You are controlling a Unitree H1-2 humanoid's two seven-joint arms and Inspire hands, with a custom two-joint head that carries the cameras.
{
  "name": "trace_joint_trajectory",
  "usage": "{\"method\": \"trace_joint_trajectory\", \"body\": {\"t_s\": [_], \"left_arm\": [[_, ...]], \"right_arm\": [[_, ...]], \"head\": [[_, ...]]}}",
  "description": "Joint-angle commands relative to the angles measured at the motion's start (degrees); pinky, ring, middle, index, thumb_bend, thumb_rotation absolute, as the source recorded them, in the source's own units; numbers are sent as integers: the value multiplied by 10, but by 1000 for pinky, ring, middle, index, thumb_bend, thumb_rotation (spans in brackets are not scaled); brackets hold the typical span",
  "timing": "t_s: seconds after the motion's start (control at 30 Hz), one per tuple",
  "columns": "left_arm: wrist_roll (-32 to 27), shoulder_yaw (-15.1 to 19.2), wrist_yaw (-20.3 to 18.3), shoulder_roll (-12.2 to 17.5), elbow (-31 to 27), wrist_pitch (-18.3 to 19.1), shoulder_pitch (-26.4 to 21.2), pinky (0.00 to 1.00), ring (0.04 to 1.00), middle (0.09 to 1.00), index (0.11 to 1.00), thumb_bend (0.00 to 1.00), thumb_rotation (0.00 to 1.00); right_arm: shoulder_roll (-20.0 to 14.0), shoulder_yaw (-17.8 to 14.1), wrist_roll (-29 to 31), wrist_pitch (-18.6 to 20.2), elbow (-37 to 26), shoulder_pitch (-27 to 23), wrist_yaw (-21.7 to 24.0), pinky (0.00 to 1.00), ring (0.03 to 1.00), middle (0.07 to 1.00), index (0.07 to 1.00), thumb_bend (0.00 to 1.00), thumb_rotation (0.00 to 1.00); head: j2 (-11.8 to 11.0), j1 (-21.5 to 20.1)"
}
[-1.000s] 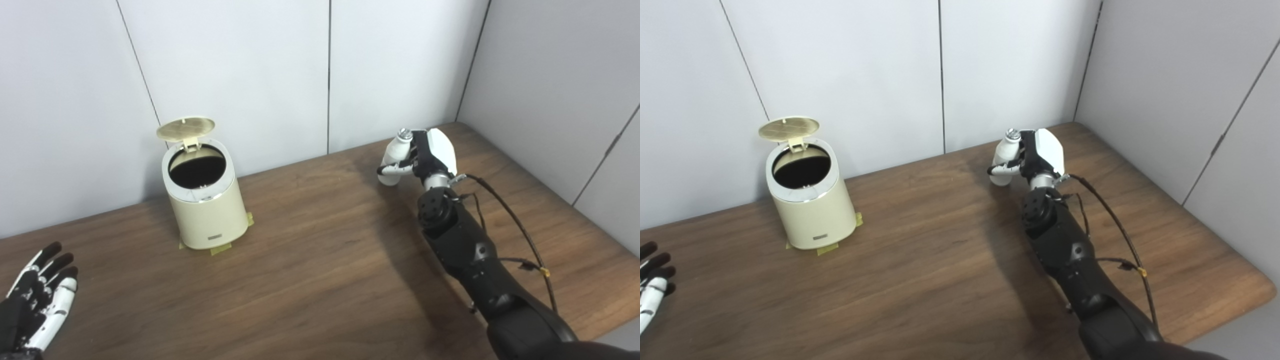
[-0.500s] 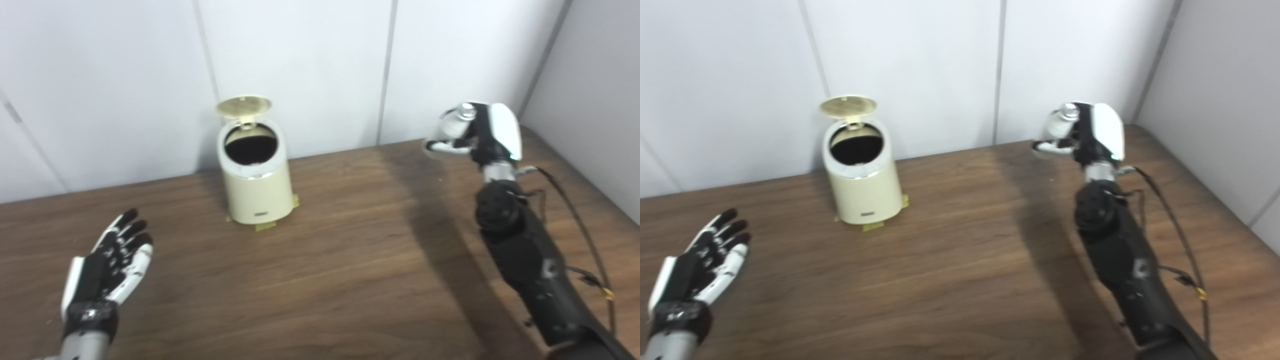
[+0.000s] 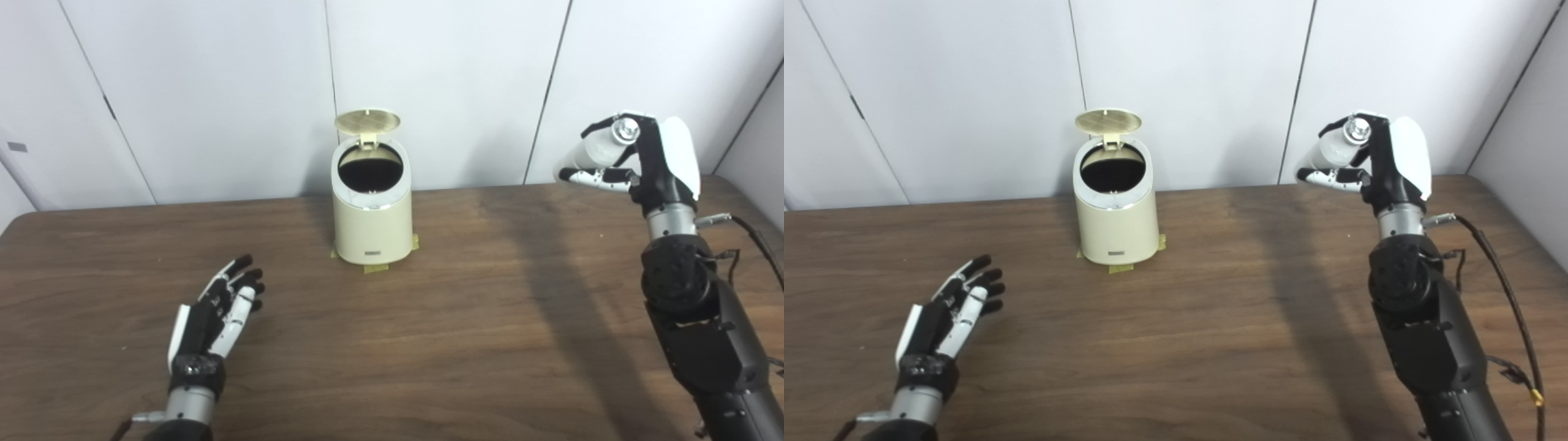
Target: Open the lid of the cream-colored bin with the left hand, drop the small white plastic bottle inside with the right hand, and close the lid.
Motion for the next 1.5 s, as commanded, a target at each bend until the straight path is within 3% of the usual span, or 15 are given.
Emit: {"method": "trace_joint_trajectory", "body": {"t_s": [0.0,0.23,0.53,0.73,1.1,1.47], "left_arm": [[-8,2,12,-8,-2,-31,-9,778,808,832,897,406,577],[-10,-3,23,-28,10,-60,2,794,813,828,898,410,555],[13,-18,39,-36,6,-74,6,782,817,827,897,406,591],[15,-26,44,-35,3,-78,10,783,825,832,905,405,594],[37,-37,54,-42,3,-75,17,777,819,833,904,396,587],[38,-41,62,-44,2,-77,19,768,813,829,903,400,592]], "right_arm": [[1,-2,-5,0,-44,-32,11,359,421,493,483,523,0],[32,19,-35,27,-113,-51,52,313,394,475,504,521,0],[97,57,-47,25,-120,-98,80,327,399,471,507,521,0],[135,82,-46,-42,-59,-142,61,316,400,484,504,520,0],[197,94,-38,-65,31,-188,39,328,405,490,508,520,0],[230,93,-15,-111,126,-210,11,333,407,499,492,520,0]], "head": [[-2,3],[-12,20],[-28,42],[-36,46],[-50,59],[-52,69]]}}
